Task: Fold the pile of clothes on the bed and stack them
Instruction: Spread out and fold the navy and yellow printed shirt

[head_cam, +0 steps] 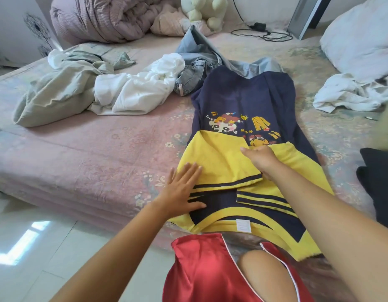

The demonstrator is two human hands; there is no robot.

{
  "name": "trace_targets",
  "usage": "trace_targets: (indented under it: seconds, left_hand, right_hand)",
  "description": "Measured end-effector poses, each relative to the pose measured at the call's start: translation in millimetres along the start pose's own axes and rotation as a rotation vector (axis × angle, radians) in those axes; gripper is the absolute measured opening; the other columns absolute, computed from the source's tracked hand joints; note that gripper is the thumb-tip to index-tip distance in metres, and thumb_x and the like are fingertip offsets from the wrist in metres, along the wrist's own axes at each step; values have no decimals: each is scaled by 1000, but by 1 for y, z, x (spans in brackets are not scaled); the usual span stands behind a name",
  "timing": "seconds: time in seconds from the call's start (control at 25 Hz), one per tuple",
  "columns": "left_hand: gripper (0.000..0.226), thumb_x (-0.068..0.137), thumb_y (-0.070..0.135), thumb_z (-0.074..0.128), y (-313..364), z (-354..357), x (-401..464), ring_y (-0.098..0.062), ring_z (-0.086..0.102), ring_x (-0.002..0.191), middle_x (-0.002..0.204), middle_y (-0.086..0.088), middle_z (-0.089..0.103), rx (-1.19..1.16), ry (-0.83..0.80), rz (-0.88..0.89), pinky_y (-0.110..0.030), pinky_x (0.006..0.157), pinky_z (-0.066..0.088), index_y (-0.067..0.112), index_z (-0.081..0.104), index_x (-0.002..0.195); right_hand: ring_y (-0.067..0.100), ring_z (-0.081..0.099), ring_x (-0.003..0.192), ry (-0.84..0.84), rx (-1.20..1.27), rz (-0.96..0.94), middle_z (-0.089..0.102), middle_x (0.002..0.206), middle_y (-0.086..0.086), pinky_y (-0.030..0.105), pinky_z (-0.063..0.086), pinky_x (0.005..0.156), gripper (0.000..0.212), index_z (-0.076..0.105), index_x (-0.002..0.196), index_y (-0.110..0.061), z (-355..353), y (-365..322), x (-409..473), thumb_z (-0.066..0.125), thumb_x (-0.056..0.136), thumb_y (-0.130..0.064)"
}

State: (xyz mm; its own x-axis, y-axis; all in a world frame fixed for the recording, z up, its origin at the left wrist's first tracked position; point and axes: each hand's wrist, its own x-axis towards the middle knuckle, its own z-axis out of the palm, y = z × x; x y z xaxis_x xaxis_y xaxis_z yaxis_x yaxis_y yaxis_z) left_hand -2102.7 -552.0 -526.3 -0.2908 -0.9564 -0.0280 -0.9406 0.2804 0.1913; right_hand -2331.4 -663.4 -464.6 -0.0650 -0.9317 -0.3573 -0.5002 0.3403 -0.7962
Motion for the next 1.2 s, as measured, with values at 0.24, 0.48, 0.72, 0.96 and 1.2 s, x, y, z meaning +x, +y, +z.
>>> trace_targets:
  seconds: [0.24, 0.48, 0.72, 0.96, 1.2]
  left_hand:
    - [59, 75, 1, 28, -34, 4, -21, -33, 58, 118, 131, -18, 57, 231, 217, 215, -50, 87, 52, -2, 37, 134]
    - [58, 78, 9, 33, -49, 0, -33, -30, 58, 119, 133, -16, 56, 259, 206, 244, -48, 92, 51, 0, 40, 135]
    - [65, 76, 4, 31, -50, -2, -33, -31, 49, 128, 142, -18, 47, 206, 216, 212, -40, 103, 41, 4, 32, 141]
    - [71, 79, -2, 26, -40, -1, -34, -34, 50, 126, 142, -20, 45, 150, 252, 153, -44, 99, 47, 10, 22, 149]
    - [73, 84, 2, 26, -42, 10, -39, -35, 51, 126, 143, -16, 46, 308, 212, 194, -47, 99, 45, 12, 0, 152]
  right_hand:
    - [23, 54, 100, 68, 37, -54, 58, 109, 8, 31, 41, 80, 26, 54, 117, -4, 1, 15, -14, 51, 97, -20]
    - [13, 46, 73, 24, -10, -156, 48, 82, -1, 30, 38, 63, 16, 49, 100, -12, 6, 14, -13, 50, 94, -27]
    - [37, 57, 105, 46, -131, -129, 61, 110, 22, 42, 47, 84, 39, 57, 112, 10, 18, -9, 24, 61, 91, -23]
    - [29, 47, 118, -158, -680, -227, 51, 126, 13, 38, 42, 94, 38, 59, 117, -10, 18, -18, 34, 65, 88, -34]
    - [26, 49, 82, 118, -505, -222, 54, 91, 7, 30, 35, 62, 5, 50, 93, -8, 2, -8, 32, 50, 93, -13]
